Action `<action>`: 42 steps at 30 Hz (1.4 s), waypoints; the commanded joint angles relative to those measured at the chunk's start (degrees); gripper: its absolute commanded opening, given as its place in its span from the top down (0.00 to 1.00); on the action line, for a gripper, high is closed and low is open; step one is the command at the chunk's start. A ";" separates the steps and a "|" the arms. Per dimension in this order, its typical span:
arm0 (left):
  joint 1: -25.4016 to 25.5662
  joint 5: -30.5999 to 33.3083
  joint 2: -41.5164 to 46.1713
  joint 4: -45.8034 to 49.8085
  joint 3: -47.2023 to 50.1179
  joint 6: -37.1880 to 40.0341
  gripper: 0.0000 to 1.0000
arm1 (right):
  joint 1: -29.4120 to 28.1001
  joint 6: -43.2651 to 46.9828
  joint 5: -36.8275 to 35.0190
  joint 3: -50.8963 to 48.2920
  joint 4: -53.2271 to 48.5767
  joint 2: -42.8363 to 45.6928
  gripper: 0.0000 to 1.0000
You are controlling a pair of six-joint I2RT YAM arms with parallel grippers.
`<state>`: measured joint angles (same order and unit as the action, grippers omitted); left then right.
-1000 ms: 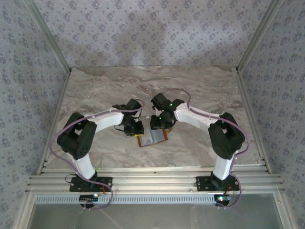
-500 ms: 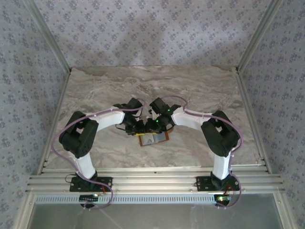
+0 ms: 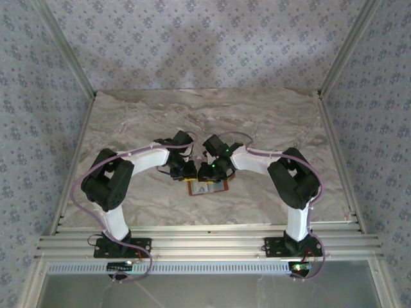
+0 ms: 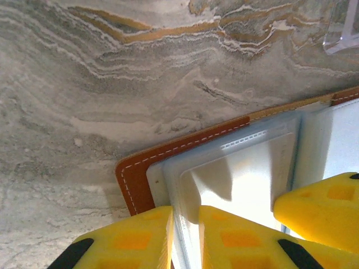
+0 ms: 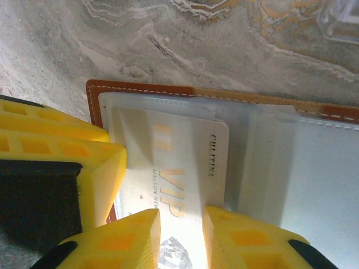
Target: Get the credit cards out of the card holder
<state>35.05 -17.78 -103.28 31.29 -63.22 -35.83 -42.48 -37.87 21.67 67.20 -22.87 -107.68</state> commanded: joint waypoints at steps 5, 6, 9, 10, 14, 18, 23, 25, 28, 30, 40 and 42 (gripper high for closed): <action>0.31 1.12 -1.57 1.06 -0.89 1.18 0.80 | 0.47 1.32 -4.77 -1.02 -3.64 -0.78 0.72; 0.33 1.18 -1.66 1.09 -1.02 1.20 0.80 | 0.54 1.33 -5.34 -1.06 -4.05 -0.63 0.72; 0.32 1.35 -1.92 1.40 -1.29 1.41 0.80 | 0.64 1.31 -6.44 -1.33 -4.56 -0.25 0.72; 0.38 1.35 -2.01 1.40 -1.43 1.39 0.80 | 0.62 1.35 -6.68 -1.45 -4.65 -0.17 0.72; 0.29 1.52 -2.27 1.82 -1.81 1.64 0.80 | 0.69 1.30 -7.36 -1.94 -4.75 0.31 0.72; 0.28 1.60 -2.45 2.04 -2.25 1.84 0.80 | 0.95 1.35 -8.08 -2.50 -4.85 1.05 0.71; 0.30 1.70 -2.71 2.48 -2.72 2.08 0.81 | 1.25 1.33 -8.32 -2.96 -4.83 1.46 0.70; 0.32 1.87 -2.93 2.72 -3.03 2.41 0.81 | 1.26 1.34 -8.44 -3.20 -4.86 1.76 0.69; 0.21 1.89 -3.44 2.89 -3.52 2.78 0.81 | 1.32 1.35 -8.58 -3.65 -4.75 2.33 0.67; 0.12 1.94 -3.89 3.13 -4.07 3.08 0.81 | 1.33 1.26 -8.66 -3.90 -4.64 2.69 0.67; -0.30 3.26 -4.85 4.10 -7.11 4.10 0.81 | 1.00 -0.39 -5.64 -4.97 -3.19 4.47 0.67; -0.22 3.14 -3.77 4.04 -7.09 3.89 0.81 | 1.17 -0.76 -4.58 -4.94 -2.40 4.94 0.66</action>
<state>35.38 -17.32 -107.37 32.88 -68.97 -32.97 -41.69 -37.76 16.23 63.59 -22.63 -104.22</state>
